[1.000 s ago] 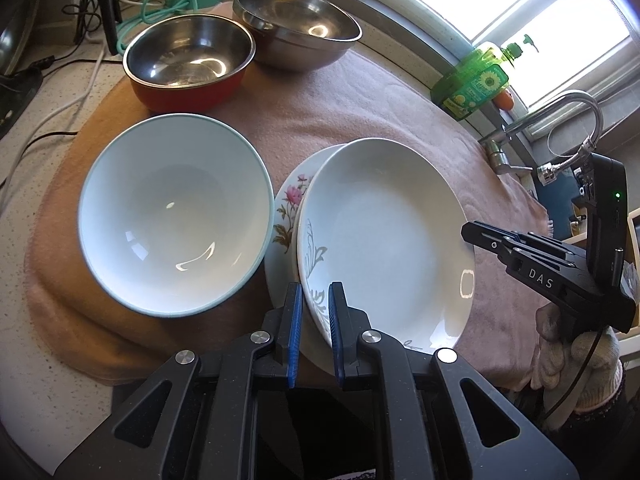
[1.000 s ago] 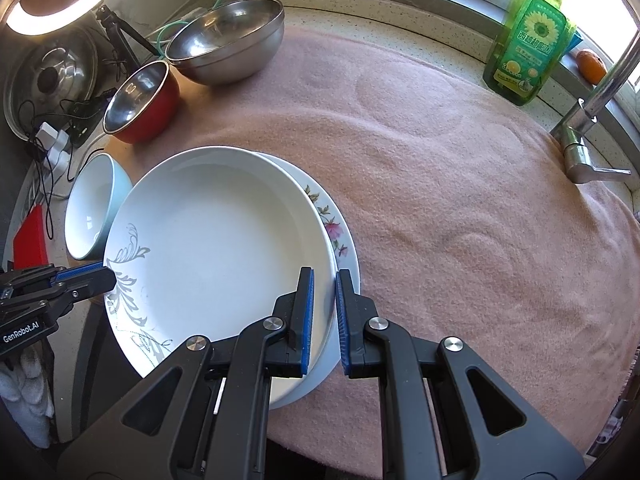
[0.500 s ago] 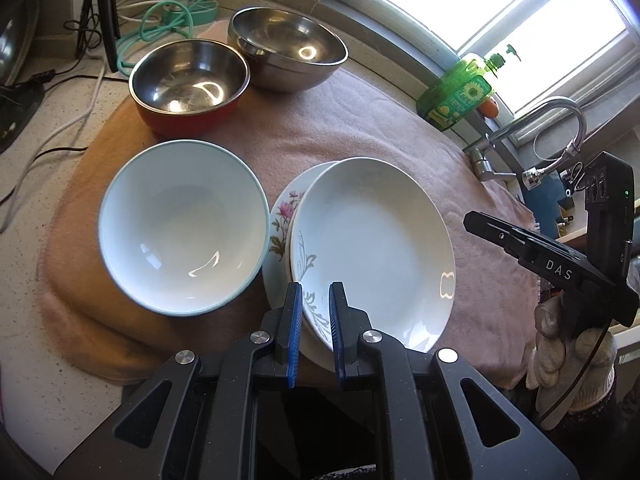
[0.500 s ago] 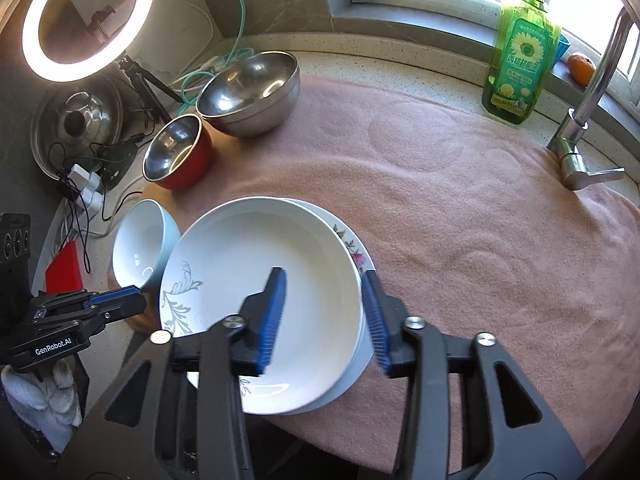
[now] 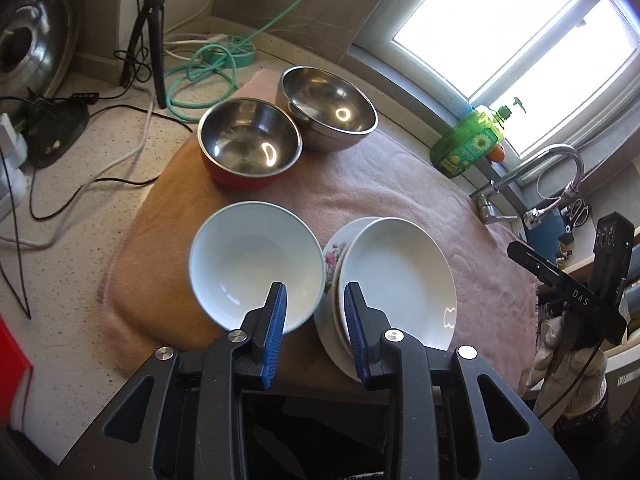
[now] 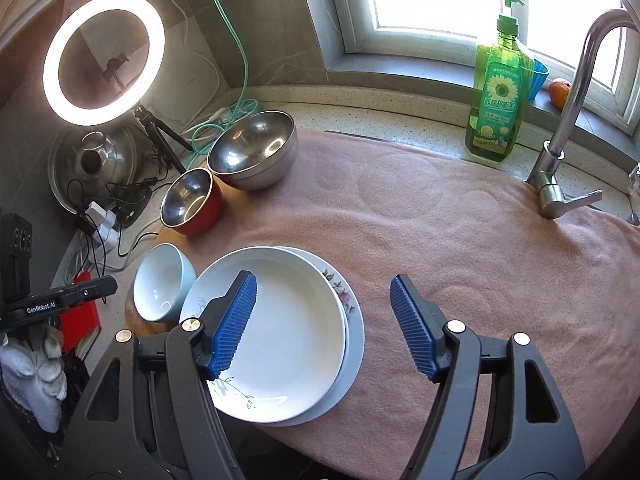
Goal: Organize plates and bowls
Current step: 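Move the left gripper to the rim of the large steel bowl, then close the left gripper on the steel bowl rim and lift it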
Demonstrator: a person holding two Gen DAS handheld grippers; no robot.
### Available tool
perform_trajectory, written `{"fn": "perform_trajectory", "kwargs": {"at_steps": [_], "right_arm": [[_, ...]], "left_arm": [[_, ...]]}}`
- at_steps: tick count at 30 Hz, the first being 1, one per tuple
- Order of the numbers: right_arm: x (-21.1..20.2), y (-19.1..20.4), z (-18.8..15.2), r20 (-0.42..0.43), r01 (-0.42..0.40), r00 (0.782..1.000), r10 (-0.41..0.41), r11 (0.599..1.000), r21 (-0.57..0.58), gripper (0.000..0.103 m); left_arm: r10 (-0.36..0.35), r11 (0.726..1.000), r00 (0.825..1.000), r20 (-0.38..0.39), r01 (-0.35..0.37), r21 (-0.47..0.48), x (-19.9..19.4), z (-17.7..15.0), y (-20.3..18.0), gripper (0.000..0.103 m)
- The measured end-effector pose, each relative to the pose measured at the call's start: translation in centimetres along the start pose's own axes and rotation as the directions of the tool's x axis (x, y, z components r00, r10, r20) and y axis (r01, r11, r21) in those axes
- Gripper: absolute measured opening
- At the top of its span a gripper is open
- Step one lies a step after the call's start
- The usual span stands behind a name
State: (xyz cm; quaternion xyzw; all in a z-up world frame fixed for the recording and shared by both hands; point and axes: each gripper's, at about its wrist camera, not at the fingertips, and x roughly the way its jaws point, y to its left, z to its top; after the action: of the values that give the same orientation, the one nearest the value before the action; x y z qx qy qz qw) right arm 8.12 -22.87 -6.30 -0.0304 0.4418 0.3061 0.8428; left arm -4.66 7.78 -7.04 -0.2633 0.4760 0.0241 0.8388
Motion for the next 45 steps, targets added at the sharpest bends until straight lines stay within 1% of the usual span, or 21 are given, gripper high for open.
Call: {"fn": "perform_trajectory", "kwargs": {"at_steps": [3, 4, 5, 6, 10, 13, 16, 20, 24, 25, 27, 28, 31, 32, 35, 36, 38, 41, 42, 45], "right_arm": [[-0.4, -0.8, 0.5, 0.016, -0.036, 0.999, 0.035, 0.999, 0.006, 0.074], [-0.6, -1.0, 0.7, 0.015, -0.047, 0.999, 0.047, 0.999, 0.008, 0.076], [-0.6, -1.3, 0.9, 0.012, -0.06, 0.998, 0.06, 0.998, 0.009, 0.08], [-0.7, -1.5, 1.1, 0.009, -0.07, 0.998, 0.07, 0.998, 0.01, 0.081], [-0.9, -1.9, 2.1, -0.001, -0.056, 0.998, 0.056, 0.998, -0.002, 0.081], [-0.7, -2.0, 2.8, -0.019, -0.038, 0.999, 0.038, 0.999, 0.0, 0.081], [-0.3, -2.3, 3.3, -0.045, -0.065, 0.997, 0.068, 0.997, 0.049, 0.081], [-0.1, -2.4, 4.2, -0.041, -0.091, 0.994, 0.097, 0.989, 0.117, 0.081], [0.6, -1.7, 5.2, -0.039, -0.118, 0.991, 0.129, 0.972, 0.204, 0.081], [0.9, -1.3, 5.5, -0.04, -0.122, 0.99, 0.134, 0.968, 0.221, 0.079], [1.8, -0.5, 6.3, -0.047, -0.113, 0.991, 0.128, 0.964, 0.241, 0.073], [2.3, -0.1, 6.6, -0.048, -0.106, 0.991, 0.122, 0.963, 0.247, 0.072], [4.1, 0.9, 7.9, -0.053, -0.091, 0.993, 0.109, 0.96, 0.265, 0.067], [4.9, 1.1, 8.3, -0.058, -0.096, 0.992, 0.116, 0.956, 0.277, 0.063], [7.6, 1.2, 9.4, -0.072, -0.103, 0.988, 0.133, 0.94, 0.325, 0.057], [8.5, 1.3, 9.8, -0.076, -0.104, 0.988, 0.137, 0.936, 0.337, 0.051], [10.1, 1.6, 10.3, -0.091, -0.091, 0.987, 0.129, 0.935, 0.343, 0.046], [12.3, 1.6, 10.9, -0.109, -0.075, 0.987, 0.12, 0.934, 0.35, 0.045], [13.0, 1.5, 11.1, -0.114, -0.074, 0.986, 0.121, 0.932, 0.355, 0.042], [14.7, 1.5, 11.8, -0.133, -0.075, 0.982, 0.131, 0.928, 0.365, 0.041]], "left_arm": [[0.019, 0.999, 1.0, 0.02, -0.018, -0.028, -0.4, 1.0, 0.3, 0.028], [0.031, 0.999, 0.999, 0.026, -0.03, -0.024, -0.5, 1.3, 0.2, 0.028], [0.048, 0.999, 0.998, 0.035, -0.047, -0.016, -0.5, 1.6, -0.1, 0.028], [0.061, 0.998, 0.997, 0.043, -0.061, -0.01, -0.5, 2.0, -0.4, 0.028], [0.079, 0.997, 0.995, 0.063, -0.079, -0.003, -0.2, 3.6, -1.2, 0.028], [0.107, 0.994, 0.991, 0.075, -0.109, 0.022, 0.4, 5.0, -1.8, 0.028], [0.103, 0.993, 0.992, 0.068, -0.107, 0.049, 1.4, 6.6, -2.3, 0.028], [0.099, 0.99, 0.993, 0.064, -0.105, 0.094, 2.5, 9.0, -2.4, 0.028], [0.067, 0.988, 0.997, 0.041, -0.072, 0.14, 4.2, 11.9, -1.5, 0.028], [0.063, 0.987, 0.998, 0.03, -0.066, 0.148, 4.8, 12.6, -1.2, 0.028], [0.062, 0.983, 0.998, 0.019, -0.064, 0.17, 5.9, 13.9, -0.8, 0.028], [0.068, 0.981, 0.998, 0.016, -0.07, 0.182, 6.4, 14.5, -0.7, 0.028], [0.059, 0.981, 0.998, -0.01, -0.056, 0.188, 8.1, 16.3, 0.3, 0.028], [0.065, 0.979, 0.998, -0.013, -0.061, 0.193, 8.5, 16.9, 0.5, 0.028], [0.048, 0.984, 0.998, -0.048, -0.039, 0.174, 10.0, 18.6, 1.7, 0.028], [0.046, 0.985, 0.997, -0.061, -0.035, 0.168, 10.4, 19.1, 2.0, 0.028], [0.043, 0.984, 0.996, -0.077, -0.029, 0.173, 11.2, 20.1, 2.4, 0.028], [0.03, 0.985, 0.995, -0.096, -0.013, 0.173, 12.2, 21.2, 2.6, 0.028], [0.023, 0.986, 0.994, -0.105, -0.005, 0.168, 12.5, 21.5, 2.7, 0.028], [0.027, 0.986, 0.993, -0.115, -0.007, 0.165, 13.4, 22.1, 2.8, 0.028]]}}
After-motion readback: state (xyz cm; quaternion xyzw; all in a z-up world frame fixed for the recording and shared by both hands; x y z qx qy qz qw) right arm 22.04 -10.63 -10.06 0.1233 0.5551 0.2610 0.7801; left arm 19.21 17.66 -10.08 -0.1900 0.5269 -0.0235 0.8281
